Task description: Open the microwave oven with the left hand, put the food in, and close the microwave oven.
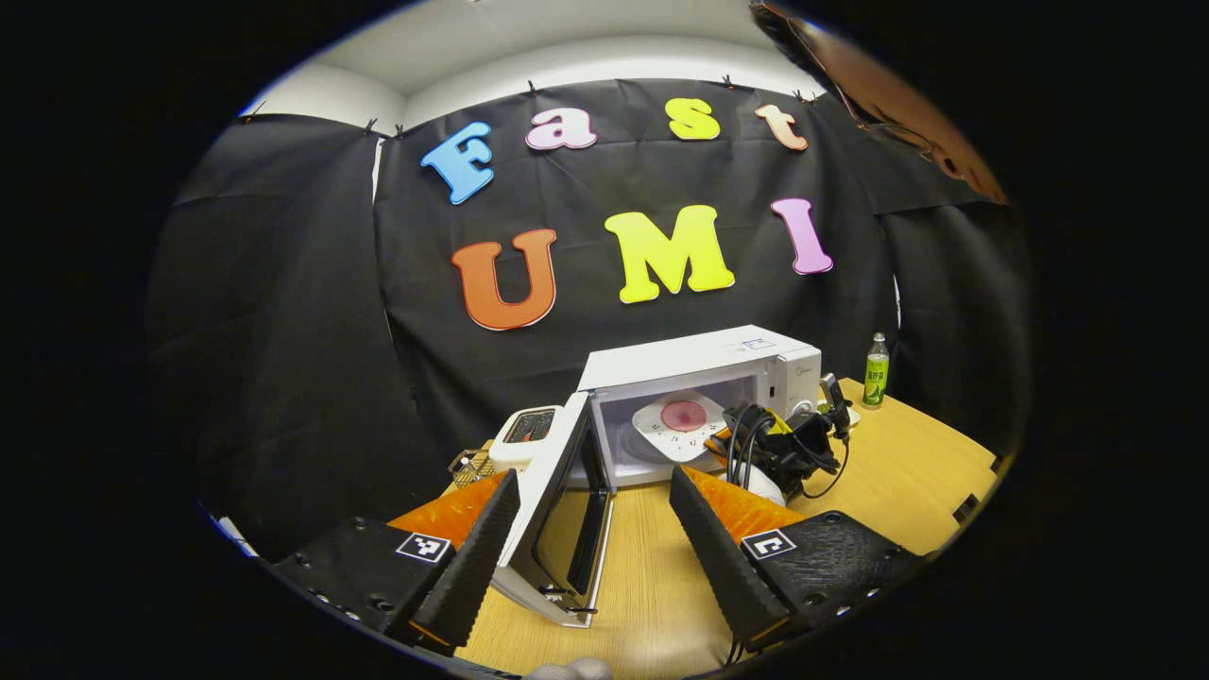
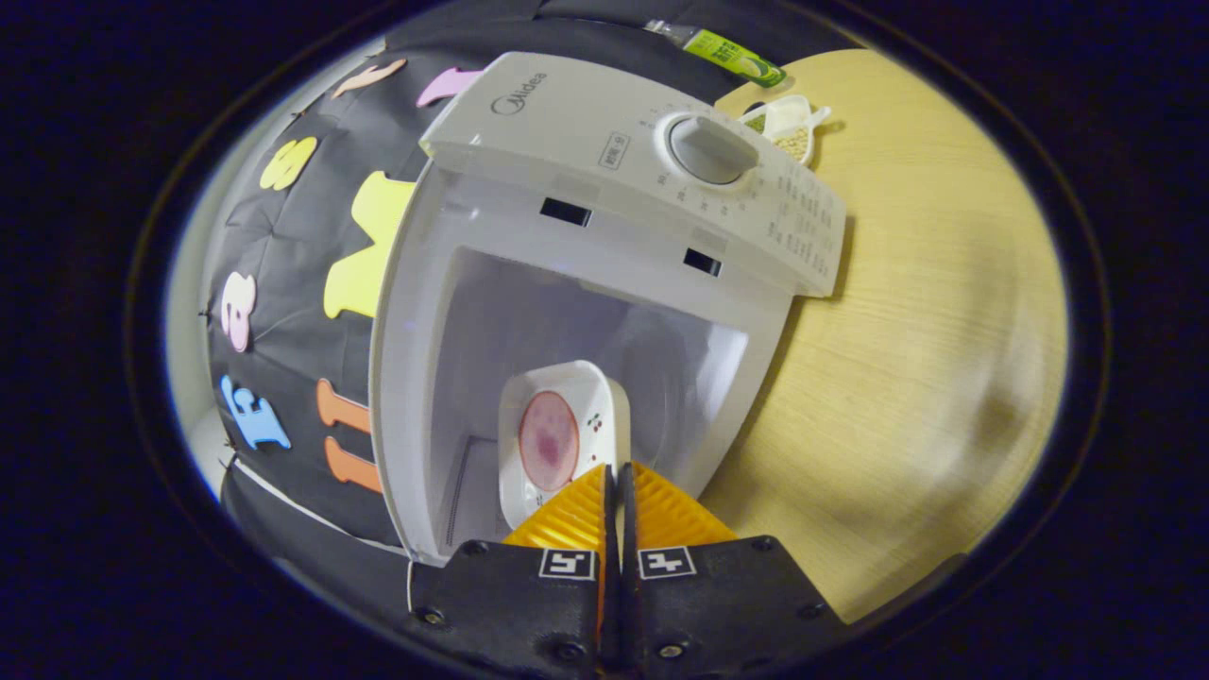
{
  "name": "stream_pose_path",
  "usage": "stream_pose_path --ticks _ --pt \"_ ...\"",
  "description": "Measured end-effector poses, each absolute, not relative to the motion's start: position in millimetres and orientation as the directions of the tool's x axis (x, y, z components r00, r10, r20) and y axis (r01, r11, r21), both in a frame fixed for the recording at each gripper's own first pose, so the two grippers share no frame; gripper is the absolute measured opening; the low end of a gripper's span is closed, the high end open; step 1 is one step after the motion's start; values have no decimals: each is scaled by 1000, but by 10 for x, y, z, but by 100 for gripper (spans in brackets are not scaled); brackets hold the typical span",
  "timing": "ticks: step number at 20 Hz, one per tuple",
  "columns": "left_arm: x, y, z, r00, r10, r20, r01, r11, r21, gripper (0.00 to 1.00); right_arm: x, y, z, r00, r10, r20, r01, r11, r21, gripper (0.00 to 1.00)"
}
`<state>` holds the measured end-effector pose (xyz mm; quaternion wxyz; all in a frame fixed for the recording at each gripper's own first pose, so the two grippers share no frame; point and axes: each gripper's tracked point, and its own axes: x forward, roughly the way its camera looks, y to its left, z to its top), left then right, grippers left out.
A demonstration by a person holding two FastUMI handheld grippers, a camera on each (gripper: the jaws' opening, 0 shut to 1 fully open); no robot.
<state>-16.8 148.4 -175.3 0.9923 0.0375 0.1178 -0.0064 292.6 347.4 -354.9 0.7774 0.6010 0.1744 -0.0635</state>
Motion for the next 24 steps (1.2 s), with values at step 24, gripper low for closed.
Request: stream_pose_path --ticks 24 --pt "-248 1586 -1735 976 6 -218 6 998 56 96 3018 3313 -3490 942 -26 -335 311 443 841 34"
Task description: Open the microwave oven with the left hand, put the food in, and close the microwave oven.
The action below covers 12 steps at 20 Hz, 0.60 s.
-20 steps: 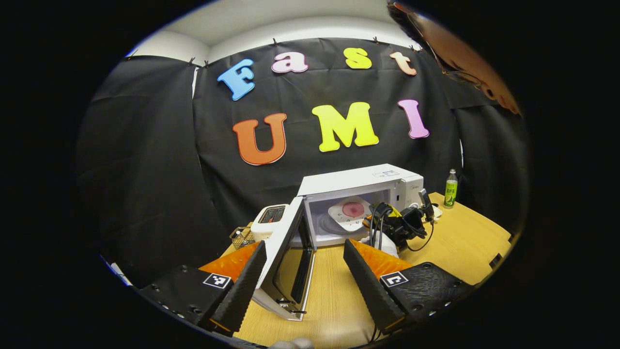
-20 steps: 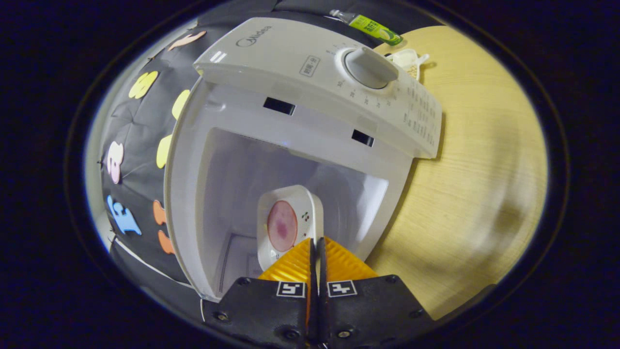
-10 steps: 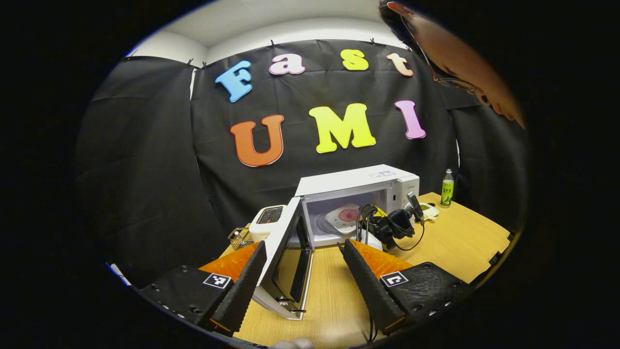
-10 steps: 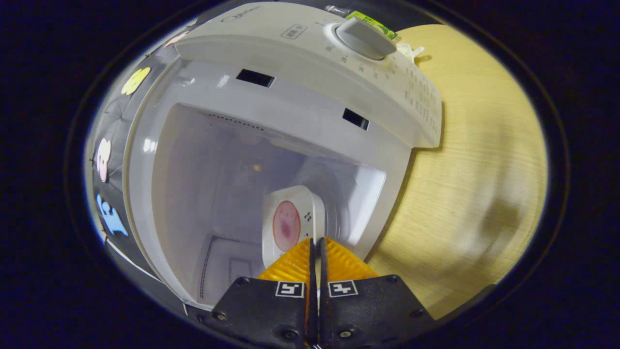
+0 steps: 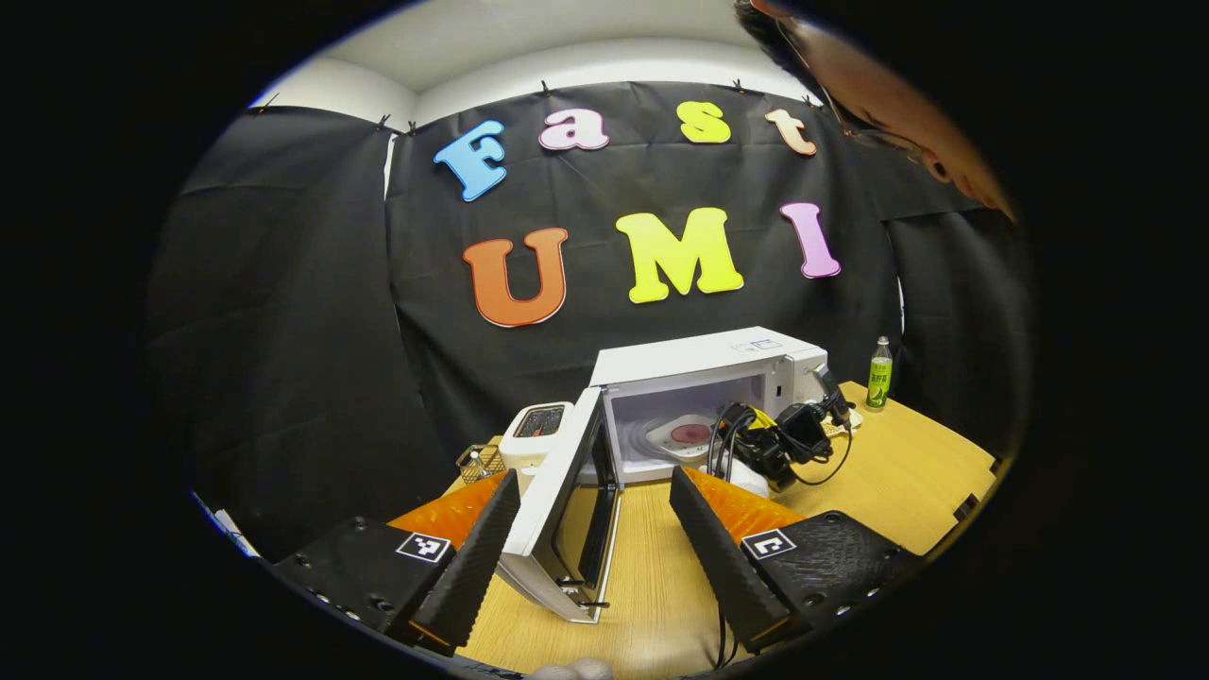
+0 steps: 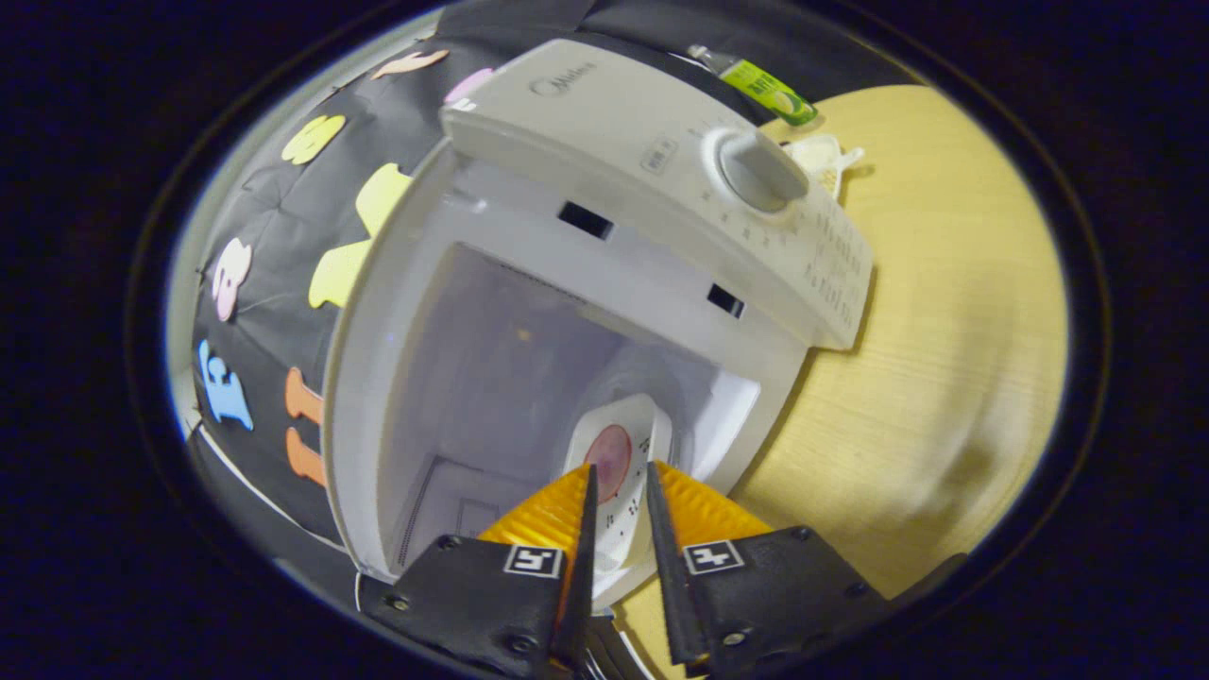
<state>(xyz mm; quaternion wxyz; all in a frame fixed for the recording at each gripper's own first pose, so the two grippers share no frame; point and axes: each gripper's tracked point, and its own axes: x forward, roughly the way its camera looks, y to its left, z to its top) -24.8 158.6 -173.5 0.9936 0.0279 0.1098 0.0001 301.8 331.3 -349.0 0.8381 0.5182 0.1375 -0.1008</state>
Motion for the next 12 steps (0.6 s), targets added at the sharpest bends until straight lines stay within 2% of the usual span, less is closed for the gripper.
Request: stream_pose_path --ticks 1,3,4,5,6,7,8,9,10,11,12 --pt "-242 1592 -1709 977 7 -212 5 998 55 96 2952 3308 -3380 948 -17 -318 285 489 824 31" --pt "-235 1601 -1657 979 7 -203 4 999 54 96 2789 3272 -3223 953 3 -302 244 583 775 43" --pt "-227 1606 -1622 980 4 -197 7 999 54 96 2698 3225 -3161 953 -1 -304 236 634 736 53" --pt "-219 1612 -1574 981 5 -194 6 998 58 96 2609 3169 -3110 952 1 -305 223 678 700 73" --pt "-204 1635 -1507 983 5 -182 7 998 63 96 2518 3134 -3042 953 9 -303 204 719 664 84" --pt "-195 1663 -1442 985 7 -170 4 998 66 96 2409 3091 -2973 952 15 -307 190 755 627 86" --pt "-188 1691 -1381 987 8 -159 3 998 68 96 2309 3027 -2882 953 25 -303 164 797 582 94" --pt "-176 1719 -1336 989 12 -147 -1 998 69 96 2208 2943 -2790 954 26 -300 144 833 534 84" --pt "-158 1750 -1300 990 13 -141 -3 998 69 96 2082 2833 -2690 955 24 -294 127 867 483 100" --pt "-146 1794 -1273 991 16 -131 -7 997 71 96 1978 2705 -2565 959 16 -283 117 887 448 89" --pt "-141 1836 -1250 992 22 -126 -13 997 73 96 1879 2592 -2458 964 6 -266 107 908 405 89"
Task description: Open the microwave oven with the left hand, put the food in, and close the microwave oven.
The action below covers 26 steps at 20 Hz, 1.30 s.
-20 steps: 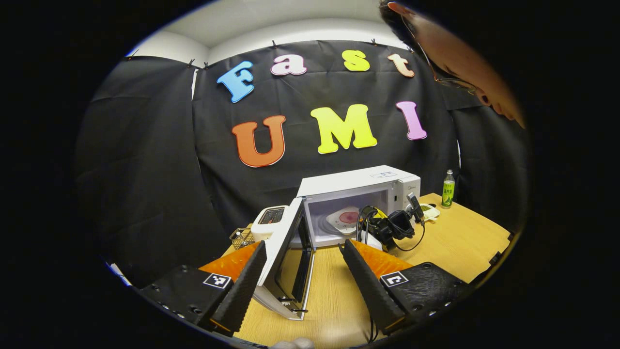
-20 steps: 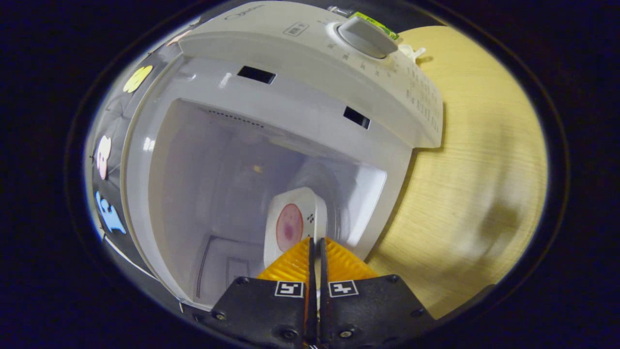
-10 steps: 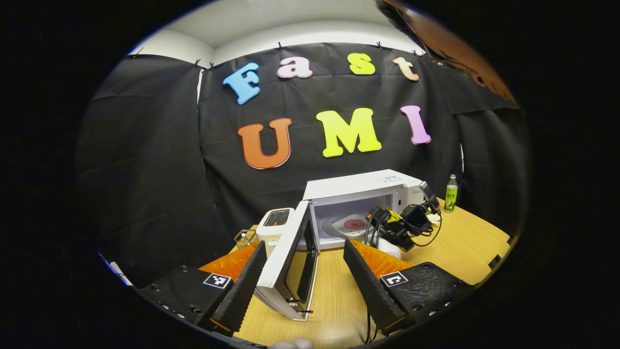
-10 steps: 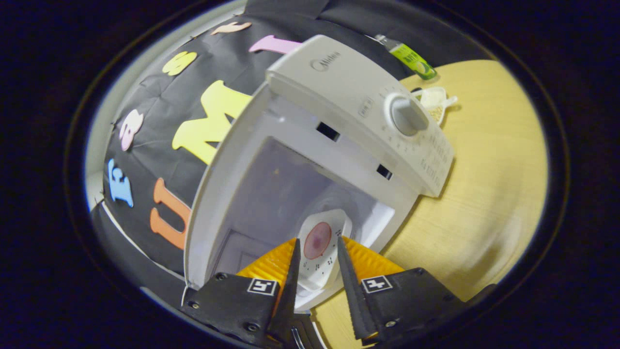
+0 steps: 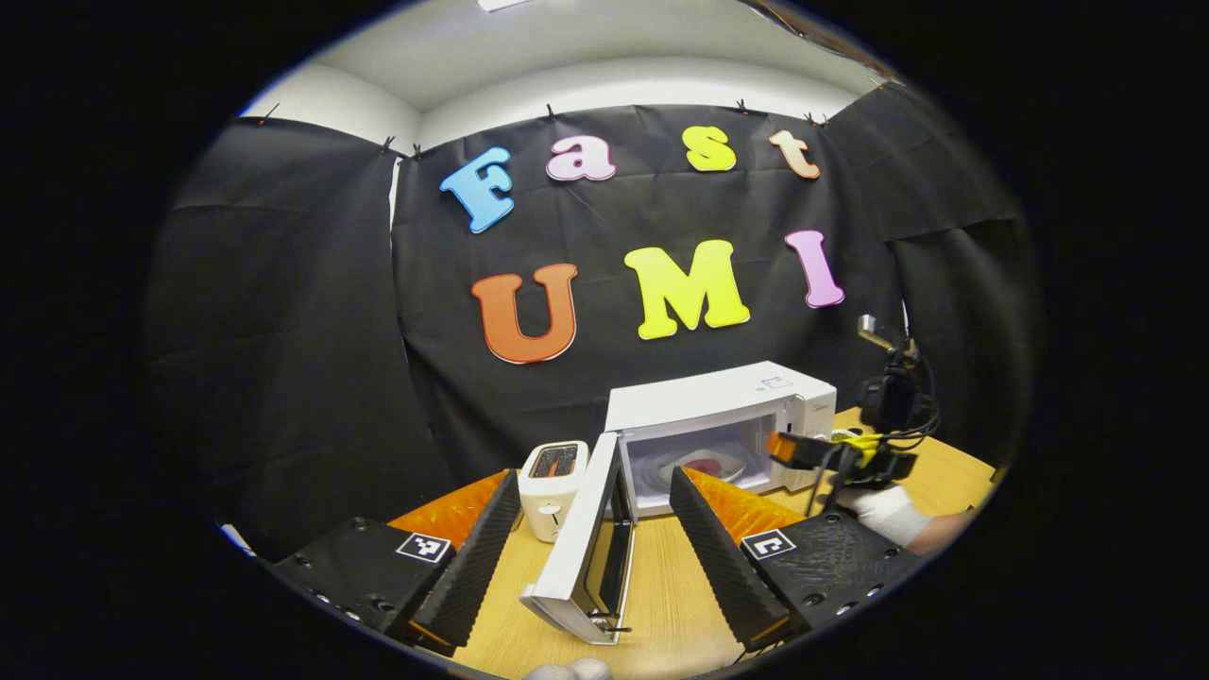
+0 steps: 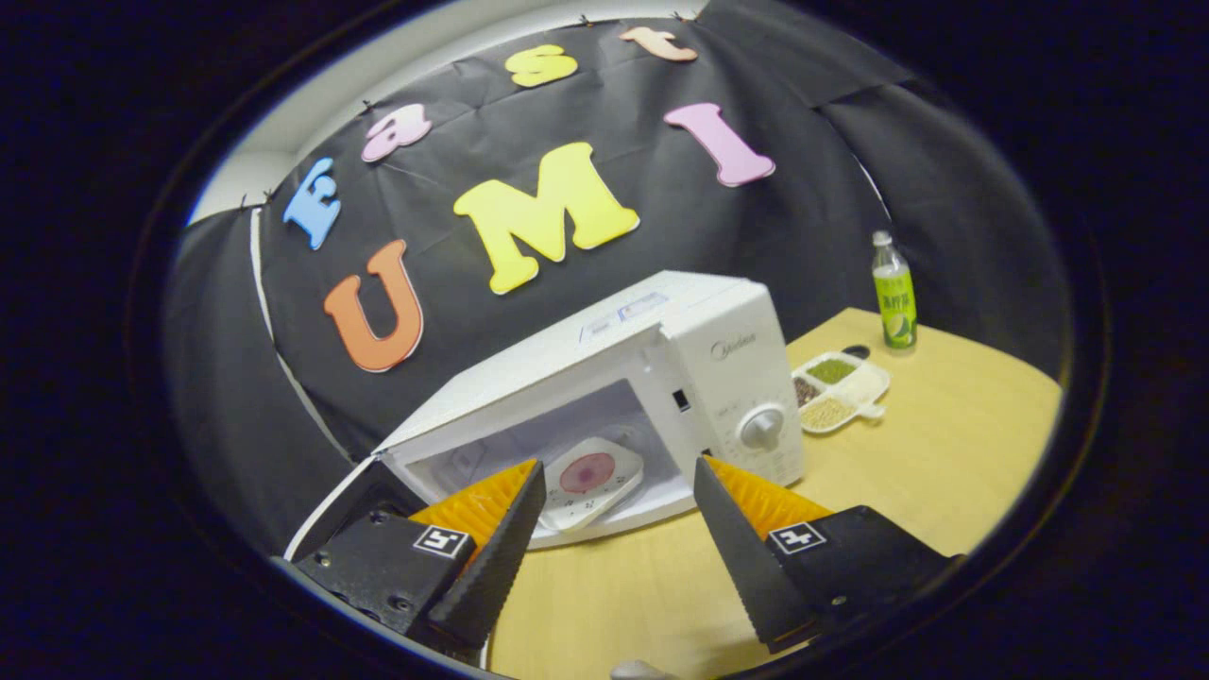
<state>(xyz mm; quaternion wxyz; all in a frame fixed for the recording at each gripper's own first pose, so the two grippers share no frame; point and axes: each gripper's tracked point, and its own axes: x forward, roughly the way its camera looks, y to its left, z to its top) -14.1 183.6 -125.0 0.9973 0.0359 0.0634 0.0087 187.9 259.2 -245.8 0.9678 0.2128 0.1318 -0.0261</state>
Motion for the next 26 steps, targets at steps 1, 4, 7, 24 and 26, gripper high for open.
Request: stream_pose_path --ticks 1,4,7,24,26 --pt "-146 1877 -1252 992 24 -123 -15 997 71 96 1761 2438 -2341 966 -11 -259 105 929 354 100" --pt "-151 2065 -1327 991 46 -126 -38 997 66 96 1434 2009 -2071 967 -45 -252 100 973 208 100" --pt "-141 2323 -1432 988 94 -125 -86 994 67 96 1174 1576 -1844 965 -88 -246 120 986 115 100" --pt "-72 2981 -2644 960 137 -246 -137 990 14 1 489 1272 -1284 945 -114 -306 132 990 39 100" --pt "-54 3047 -2809 951 153 -270 -155 988 12 0 422 1259 -1273 944 -120 -308 137 990 34 92"
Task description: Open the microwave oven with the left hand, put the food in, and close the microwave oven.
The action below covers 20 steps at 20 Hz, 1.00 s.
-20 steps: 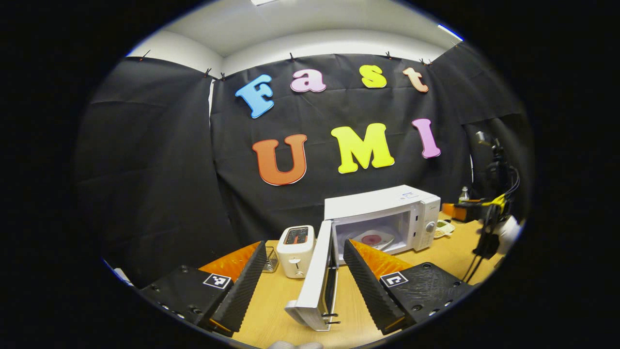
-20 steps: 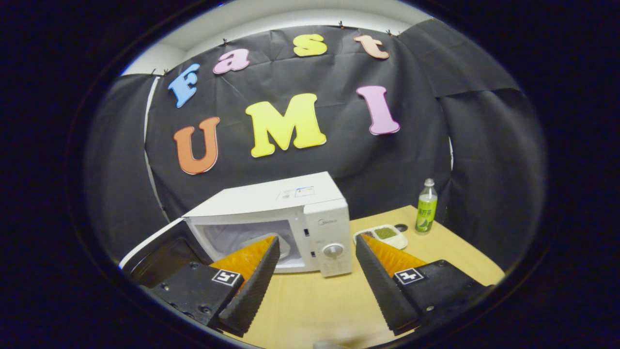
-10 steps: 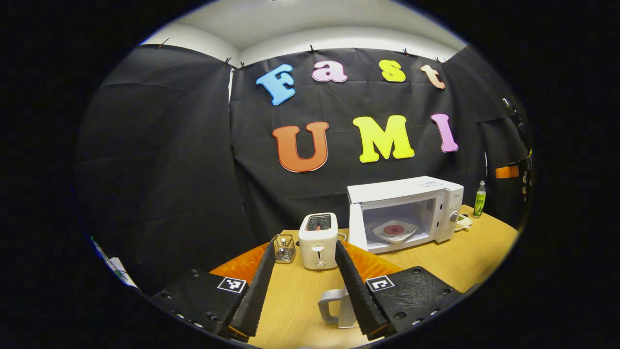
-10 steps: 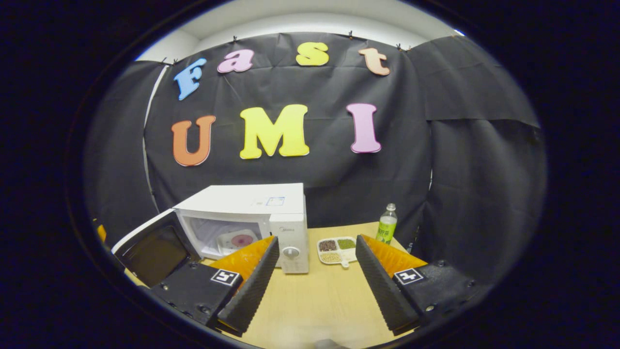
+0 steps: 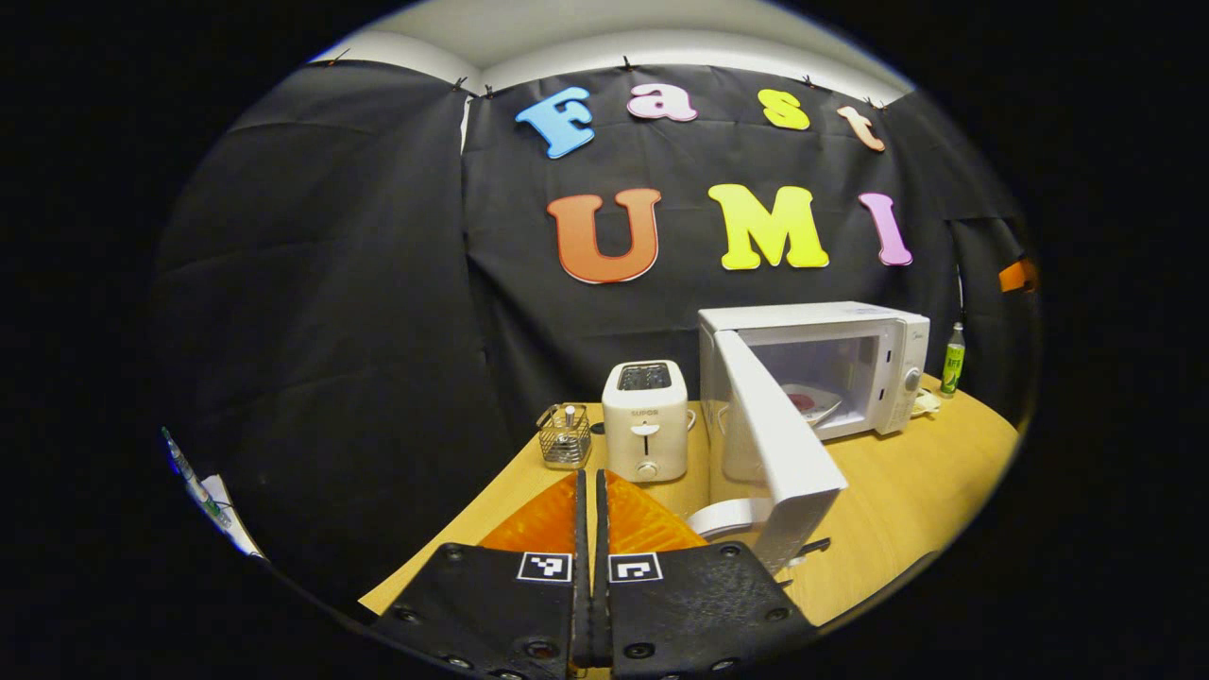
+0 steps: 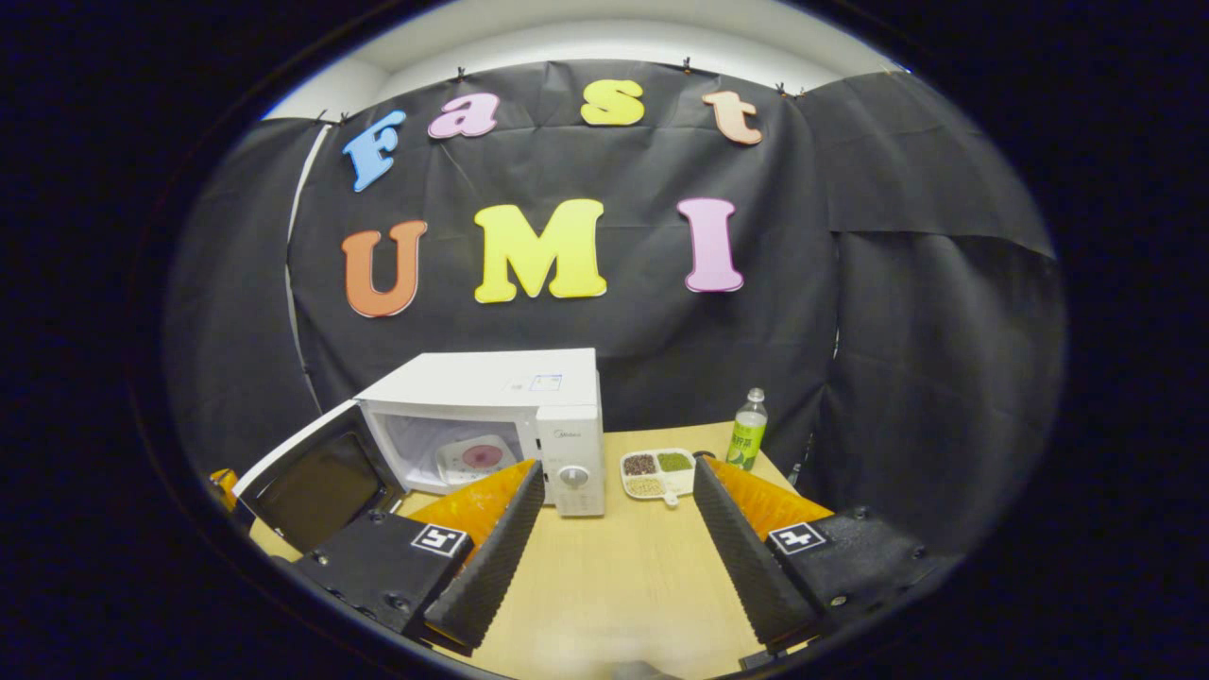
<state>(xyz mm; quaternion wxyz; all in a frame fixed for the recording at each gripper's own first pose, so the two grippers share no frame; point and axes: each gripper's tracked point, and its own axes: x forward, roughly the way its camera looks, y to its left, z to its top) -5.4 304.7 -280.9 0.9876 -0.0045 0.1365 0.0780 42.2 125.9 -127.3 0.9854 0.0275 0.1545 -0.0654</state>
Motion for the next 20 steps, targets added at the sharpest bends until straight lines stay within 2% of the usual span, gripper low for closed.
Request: stream_pose_path --ticks 1,4,11,12,15,16,17,18,20 --pt "-32 3048 -2834 952 148 -267 -151 988 9 0 407 1260 -1272 943 -121 -310 138 990 34 100" --pt "18 2947 -2935 957 102 -270 -107 994 -3 0 342 1256 -1273 939 -127 -318 149 988 46 100" --pt "57 2837 -3009 960 76 -270 -72 997 25 0 276 1240 -1301 933 -128 -337 157 986 59 100" --pt "83 2813 -3028 960 68 -273 -65 998 20 0 272 1236 -1293 933 -129 -335 159 985 62 92" --pt "67 2691 -3003 962 51 -268 -47 999 22 0 267 1224 -1268 936 -128 -327 156 986 62 92" --pt "60 2648 -2987 963 46 -265 -41 999 23 0 271 1225 -1260 937 -127 -327 154 986 60 100" --pt "55 2590 -2990 963 38 -268 -33 999 21 0 270 1225 -1242 938 -125 -323 152 987 59 92" --pt "48 2539 -2982 964 37 -264 -33 999 19 0 284 1211 -1219 942 -125 -313 151 987 60 100" --pt "51 2421 -2950 965 23 -261 -24 1000 -1 0 312 1215 -1203 945 -115 -307 141 988 62 100"
